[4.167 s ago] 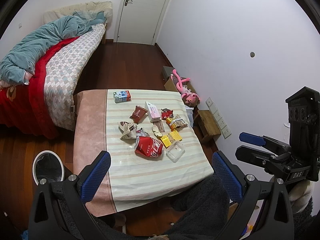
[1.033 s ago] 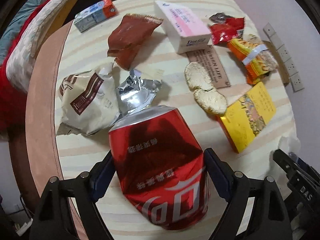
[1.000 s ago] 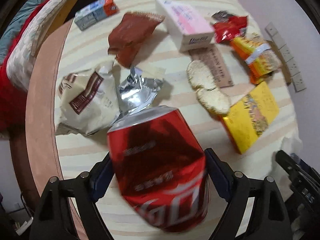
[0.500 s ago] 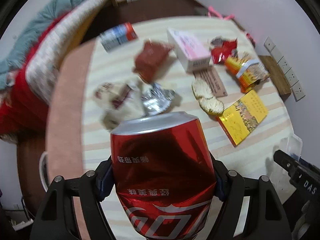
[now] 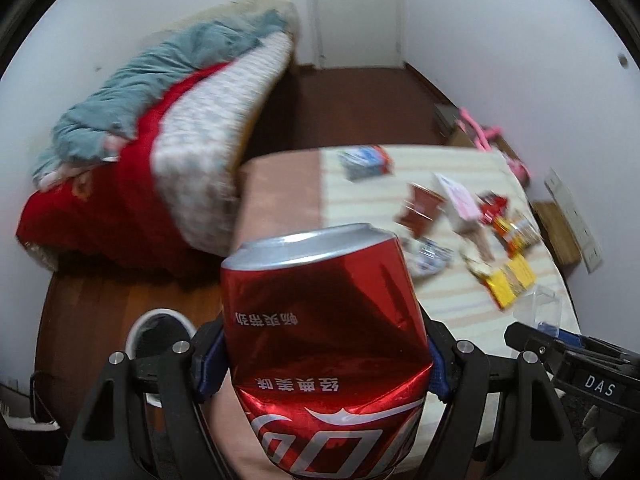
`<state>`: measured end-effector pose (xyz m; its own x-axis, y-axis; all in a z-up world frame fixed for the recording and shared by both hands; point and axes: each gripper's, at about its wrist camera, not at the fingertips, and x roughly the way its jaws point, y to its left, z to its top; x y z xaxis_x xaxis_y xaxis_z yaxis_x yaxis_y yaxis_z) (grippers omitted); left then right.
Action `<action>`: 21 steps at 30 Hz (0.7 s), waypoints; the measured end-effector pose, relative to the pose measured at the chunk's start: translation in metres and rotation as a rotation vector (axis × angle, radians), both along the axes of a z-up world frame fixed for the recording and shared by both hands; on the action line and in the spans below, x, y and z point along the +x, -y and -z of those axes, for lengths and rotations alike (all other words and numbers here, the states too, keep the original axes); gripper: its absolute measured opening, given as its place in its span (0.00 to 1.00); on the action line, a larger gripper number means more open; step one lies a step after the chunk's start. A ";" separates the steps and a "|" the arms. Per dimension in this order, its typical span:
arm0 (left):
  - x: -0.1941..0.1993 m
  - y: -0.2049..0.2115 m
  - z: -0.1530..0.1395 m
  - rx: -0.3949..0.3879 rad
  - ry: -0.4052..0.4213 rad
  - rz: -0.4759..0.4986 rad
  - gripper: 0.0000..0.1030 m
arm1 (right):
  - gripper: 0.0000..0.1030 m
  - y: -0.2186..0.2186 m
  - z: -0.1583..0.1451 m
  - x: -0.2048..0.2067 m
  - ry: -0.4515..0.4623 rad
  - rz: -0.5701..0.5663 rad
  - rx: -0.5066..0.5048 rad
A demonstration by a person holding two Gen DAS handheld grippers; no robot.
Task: Collect trash
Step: 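Carry can and tray to the white bin and release both into it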
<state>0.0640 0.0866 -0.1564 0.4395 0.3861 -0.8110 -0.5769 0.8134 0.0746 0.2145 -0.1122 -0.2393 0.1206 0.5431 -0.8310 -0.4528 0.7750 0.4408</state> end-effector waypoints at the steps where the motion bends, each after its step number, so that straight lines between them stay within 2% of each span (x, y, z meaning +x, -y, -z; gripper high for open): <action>1: -0.010 -0.011 -0.004 0.007 0.006 -0.016 0.73 | 0.59 -0.016 -0.006 -0.010 0.007 -0.030 0.011; 6: -0.073 -0.082 -0.009 -0.038 0.036 -0.124 0.73 | 0.59 -0.107 -0.026 -0.069 0.013 -0.199 0.068; 10: -0.126 -0.152 0.010 -0.110 0.028 -0.235 0.73 | 0.59 -0.187 -0.018 -0.115 -0.020 -0.327 0.072; 15: -0.179 -0.241 0.069 -0.221 -0.043 -0.354 0.73 | 0.59 -0.295 0.022 -0.165 -0.057 -0.488 0.005; 18: -0.201 -0.291 0.116 -0.325 -0.084 -0.413 0.73 | 0.59 -0.366 0.064 -0.191 -0.092 -0.573 -0.061; 21: -0.214 -0.326 0.156 -0.426 -0.098 -0.448 0.74 | 0.59 -0.418 0.105 -0.204 -0.099 -0.610 -0.128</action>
<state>-0.1504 0.4130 -0.3119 0.2260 0.1493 -0.9626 -0.8756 0.4642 -0.1335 0.0105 0.3053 -0.3444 -0.2607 0.3854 -0.8852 -0.7918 0.4392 0.4244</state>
